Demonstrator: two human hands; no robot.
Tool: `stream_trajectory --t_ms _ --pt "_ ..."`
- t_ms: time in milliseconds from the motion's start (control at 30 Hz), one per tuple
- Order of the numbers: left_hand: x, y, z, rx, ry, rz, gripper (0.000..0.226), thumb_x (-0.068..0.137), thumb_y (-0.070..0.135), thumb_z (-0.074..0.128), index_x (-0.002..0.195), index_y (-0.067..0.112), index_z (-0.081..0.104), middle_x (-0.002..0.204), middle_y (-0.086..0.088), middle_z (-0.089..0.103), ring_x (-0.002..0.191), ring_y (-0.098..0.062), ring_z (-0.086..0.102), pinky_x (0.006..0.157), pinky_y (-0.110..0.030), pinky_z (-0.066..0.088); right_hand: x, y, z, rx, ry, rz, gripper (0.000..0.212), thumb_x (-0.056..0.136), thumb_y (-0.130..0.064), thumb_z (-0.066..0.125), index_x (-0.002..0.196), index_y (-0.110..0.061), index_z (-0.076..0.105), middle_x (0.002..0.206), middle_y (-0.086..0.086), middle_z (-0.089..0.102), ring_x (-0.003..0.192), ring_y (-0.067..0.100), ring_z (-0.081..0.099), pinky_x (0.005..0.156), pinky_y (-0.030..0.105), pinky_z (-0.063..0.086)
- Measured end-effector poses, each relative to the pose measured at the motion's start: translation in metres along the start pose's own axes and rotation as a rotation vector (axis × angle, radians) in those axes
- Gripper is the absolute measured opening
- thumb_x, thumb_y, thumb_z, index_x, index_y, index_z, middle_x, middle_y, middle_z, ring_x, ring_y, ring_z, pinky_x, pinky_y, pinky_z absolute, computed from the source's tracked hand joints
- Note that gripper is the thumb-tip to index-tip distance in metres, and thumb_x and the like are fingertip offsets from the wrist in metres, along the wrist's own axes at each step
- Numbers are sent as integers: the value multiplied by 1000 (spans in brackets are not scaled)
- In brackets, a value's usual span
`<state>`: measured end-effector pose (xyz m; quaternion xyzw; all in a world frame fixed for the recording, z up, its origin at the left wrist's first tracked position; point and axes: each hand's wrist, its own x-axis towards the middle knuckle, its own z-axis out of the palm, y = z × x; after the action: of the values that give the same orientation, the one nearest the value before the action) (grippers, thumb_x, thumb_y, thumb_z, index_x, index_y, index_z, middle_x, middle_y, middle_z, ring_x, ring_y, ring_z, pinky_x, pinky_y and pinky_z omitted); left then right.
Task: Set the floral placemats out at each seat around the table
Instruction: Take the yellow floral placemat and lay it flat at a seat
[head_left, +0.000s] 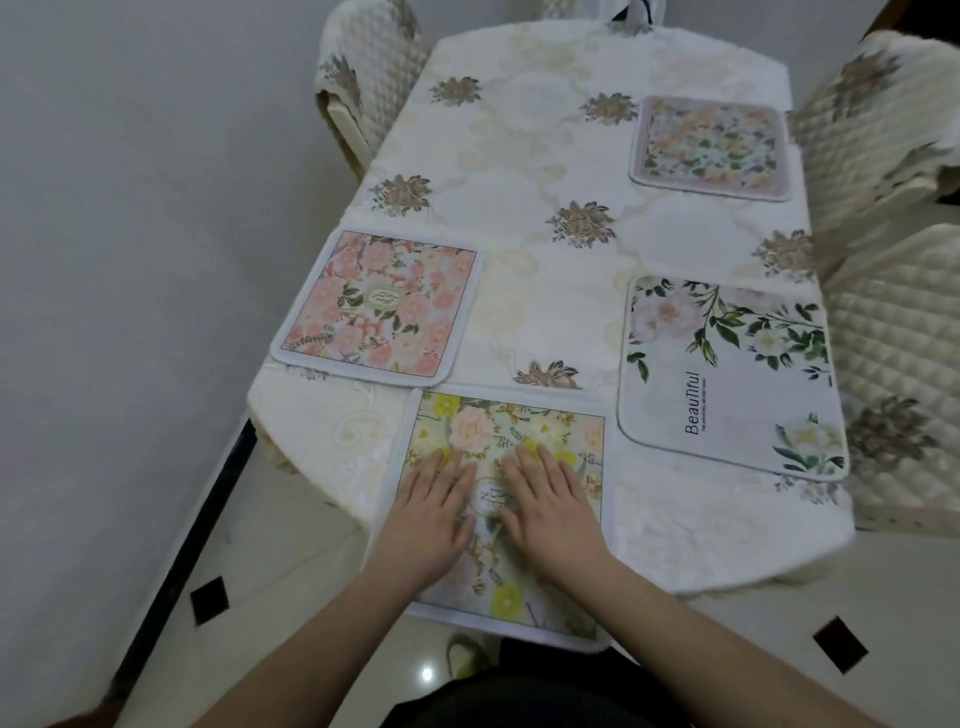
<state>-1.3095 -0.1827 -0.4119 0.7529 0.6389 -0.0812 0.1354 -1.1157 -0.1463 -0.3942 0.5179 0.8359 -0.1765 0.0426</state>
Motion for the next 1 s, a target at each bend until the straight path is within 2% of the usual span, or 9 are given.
stream_trajectory --t_ms 100,133,167,267,367,533,767,900,1000 --pt "10 6 1 -11 32 15 61 99 46 29 154 20 35 163 -5 27 150 -29 26 120 -44 13 5 -2 1 -70 41 -11 55 99 -42 31 145 -17 49 153 6 43 142 28 38 115 48 29" --pt "12 5 3 -21 25 18 61 100 47 28 155 21 34 163 -4 26 150 -29 24 119 -43 13 6 -4 2 -69 54 -8 56 96 -43 29 138 -17 57 146 4 52 136 26 48 111 45 38" --pt "15 4 6 -31 10 19 62 100 49 26 156 24 29 165 -2 21 152 -28 19 119 -43 11 7 -6 5 -57 64 -12 57 95 -43 28 135 -18 61 142 4 56 132 25 52 111 42 39" --pt "16 -4 16 -40 -18 28 63 101 54 18 158 28 15 166 4 4 154 -23 3 122 -42 4 6 -8 23 -46 33 -45 58 98 -45 27 143 -17 51 150 3 48 139 24 44 113 41 21" --pt "17 -8 22 -46 2 55 61 101 51 24 158 28 19 167 4 10 154 -21 8 121 -44 10 5 -2 39 -27 46 -46 58 100 -47 32 151 -18 38 157 2 37 145 22 35 114 42 19" --pt "17 -14 30 -67 37 86 61 101 47 30 158 26 25 166 1 15 153 -21 12 120 -46 13 5 -3 50 8 73 -13 59 101 -46 36 155 -23 29 161 -1 29 149 19 26 118 43 18" --pt "20 -44 34 -80 74 236 60 102 47 31 157 25 26 165 0 18 152 -19 21 121 -42 15 0 -13 53 -7 61 162 58 101 -51 26 156 -32 20 164 -6 17 151 17 14 121 43 9" --pt "18 -61 34 -79 73 240 58 102 49 27 156 29 28 164 -2 25 150 -22 26 120 -43 17 -5 -14 58 0 92 299 58 102 -52 22 157 -34 15 165 -7 11 152 14 8 122 40 3" --pt "15 -72 35 -76 85 197 59 101 50 24 157 32 24 165 -1 17 152 -24 18 121 -42 9 -10 -9 63 43 120 393 60 101 -56 16 157 -36 8 165 -10 4 152 10 -1 122 35 -6"
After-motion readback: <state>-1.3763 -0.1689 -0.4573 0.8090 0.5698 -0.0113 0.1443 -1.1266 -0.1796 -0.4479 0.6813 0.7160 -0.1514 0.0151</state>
